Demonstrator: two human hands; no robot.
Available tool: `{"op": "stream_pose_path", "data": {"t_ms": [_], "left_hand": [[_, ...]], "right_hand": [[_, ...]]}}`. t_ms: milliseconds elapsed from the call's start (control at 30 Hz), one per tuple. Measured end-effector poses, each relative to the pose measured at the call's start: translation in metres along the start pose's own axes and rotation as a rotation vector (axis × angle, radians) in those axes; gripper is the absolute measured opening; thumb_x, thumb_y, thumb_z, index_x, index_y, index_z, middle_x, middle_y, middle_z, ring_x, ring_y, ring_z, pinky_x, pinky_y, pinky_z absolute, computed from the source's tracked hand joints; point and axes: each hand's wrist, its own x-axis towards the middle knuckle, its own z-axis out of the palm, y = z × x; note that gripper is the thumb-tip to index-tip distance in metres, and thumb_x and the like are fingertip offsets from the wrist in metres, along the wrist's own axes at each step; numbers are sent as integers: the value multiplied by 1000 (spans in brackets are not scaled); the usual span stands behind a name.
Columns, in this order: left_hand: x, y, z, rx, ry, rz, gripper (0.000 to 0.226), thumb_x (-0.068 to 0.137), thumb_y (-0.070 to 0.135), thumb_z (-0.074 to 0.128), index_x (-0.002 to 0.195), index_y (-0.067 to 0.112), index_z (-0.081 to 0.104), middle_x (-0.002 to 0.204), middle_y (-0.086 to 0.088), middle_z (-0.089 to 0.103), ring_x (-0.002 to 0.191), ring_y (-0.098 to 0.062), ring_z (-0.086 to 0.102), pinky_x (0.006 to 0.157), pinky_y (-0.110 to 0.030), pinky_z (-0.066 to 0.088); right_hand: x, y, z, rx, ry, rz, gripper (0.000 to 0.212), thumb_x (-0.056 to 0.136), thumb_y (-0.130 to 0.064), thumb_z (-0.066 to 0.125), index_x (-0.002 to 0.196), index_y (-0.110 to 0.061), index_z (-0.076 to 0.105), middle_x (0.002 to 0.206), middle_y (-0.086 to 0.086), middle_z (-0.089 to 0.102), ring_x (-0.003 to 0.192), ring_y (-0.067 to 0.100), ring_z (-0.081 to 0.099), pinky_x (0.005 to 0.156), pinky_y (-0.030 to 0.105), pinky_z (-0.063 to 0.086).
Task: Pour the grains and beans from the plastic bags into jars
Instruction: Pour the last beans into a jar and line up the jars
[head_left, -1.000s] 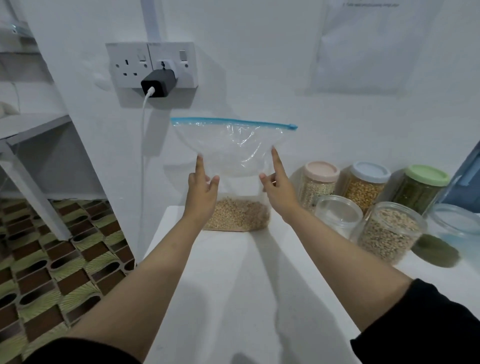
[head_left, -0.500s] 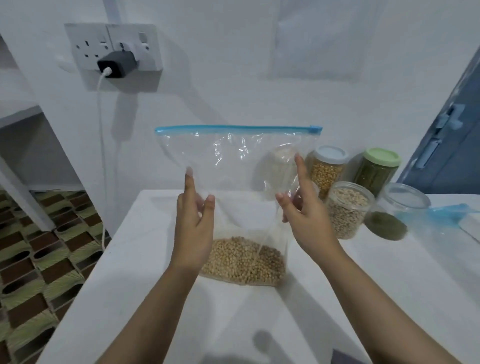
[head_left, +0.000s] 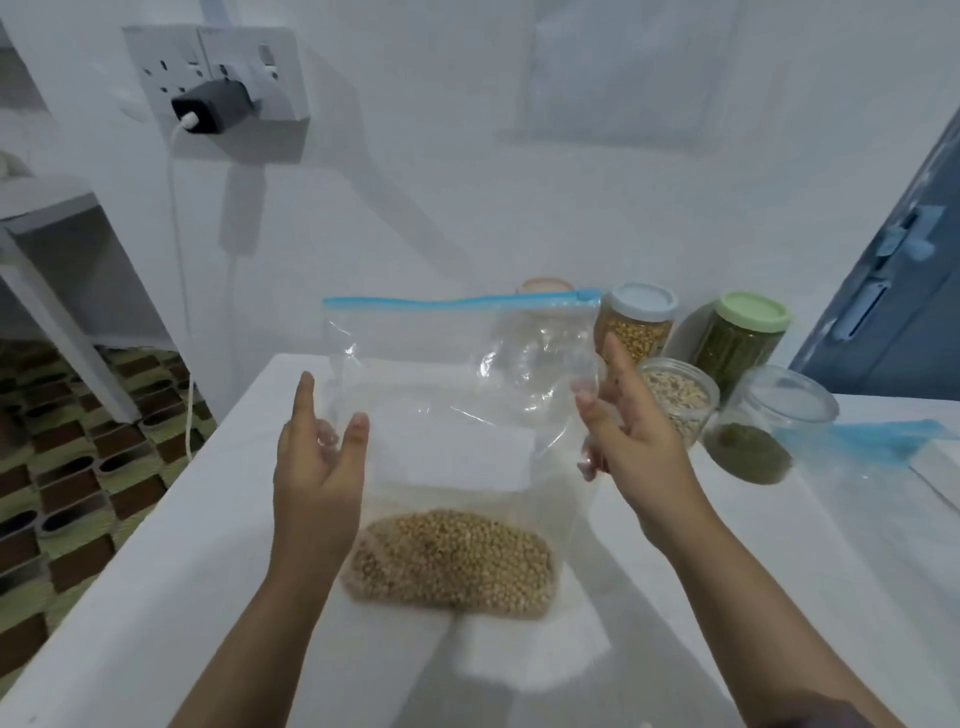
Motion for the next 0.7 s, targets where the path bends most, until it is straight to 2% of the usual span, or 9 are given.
{"op": "stream_pose_path", "data": {"t_ms": [67,133,200,267,367,433,533,600,700], "left_hand": [[1,-2,1,30,4,-20,63,98,40,54,154,38,24,93,4,42,74,-11,46,79,-29,41],[-1,-2,4,67,17,-28,60,99,38,53,153,35,27,95,5,42,75,-4,48,77,-20,39],[-2,-2,7,90,25,-39,57,100,36,51,153,33,30,98,5,41,78,-5,48,78,-20,37],[0,-3,9,111,21,-55,56,100,36,50,153,33,30,103,2,41,81,-9,49,80,-23,37],[6,-7,13,147,10,-76,54,100,38,50,151,30,34,110,0,41,87,-14,50,91,-30,42],[7,-8,15,222,-16,-99,53,100,41,49,150,26,39,122,-4,40,107,-23,49,104,-38,38],[1,-4,19,408,1,-68,51,101,40,47,148,21,42,145,-9,30,134,-30,28,111,-49,27],[-9,3,22,490,21,52,49,102,41,43,145,20,46,150,-10,31,137,-30,25,110,-54,26],[-33,14,32,521,12,254,54,95,43,37,141,18,51,147,-11,38,136,-30,29,108,-52,27]], "right_hand": [[9,7,-7,-44,65,-16,52,101,-30,55,144,-50,33,115,-14,60,65,6,57,62,23,53],[28,22,-12,-250,120,-81,46,103,-31,52,146,-38,41,126,-12,59,96,4,60,83,22,50],[53,39,-14,-531,111,-131,41,104,-25,51,144,-23,50,141,3,51,128,16,48,103,24,35],[79,58,-10,-759,5,-89,44,102,-20,52,146,-18,49,153,14,37,143,32,32,114,34,24],[94,82,1,-1006,-194,66,65,100,-33,52,157,-25,23,164,12,8,147,43,15,120,48,19],[92,92,2,-935,-207,71,74,99,-40,56,159,-25,15,164,9,6,146,43,19,119,52,24],[81,90,-5,-850,-178,19,67,98,-29,61,155,-15,29,163,10,13,145,38,27,117,50,30],[64,84,-13,-815,-188,10,58,97,-29,62,150,-16,41,163,6,17,149,30,23,120,47,27],[28,73,-30,-746,-190,1,56,95,-28,66,147,-25,47,164,-1,21,150,19,19,123,38,19]]}}
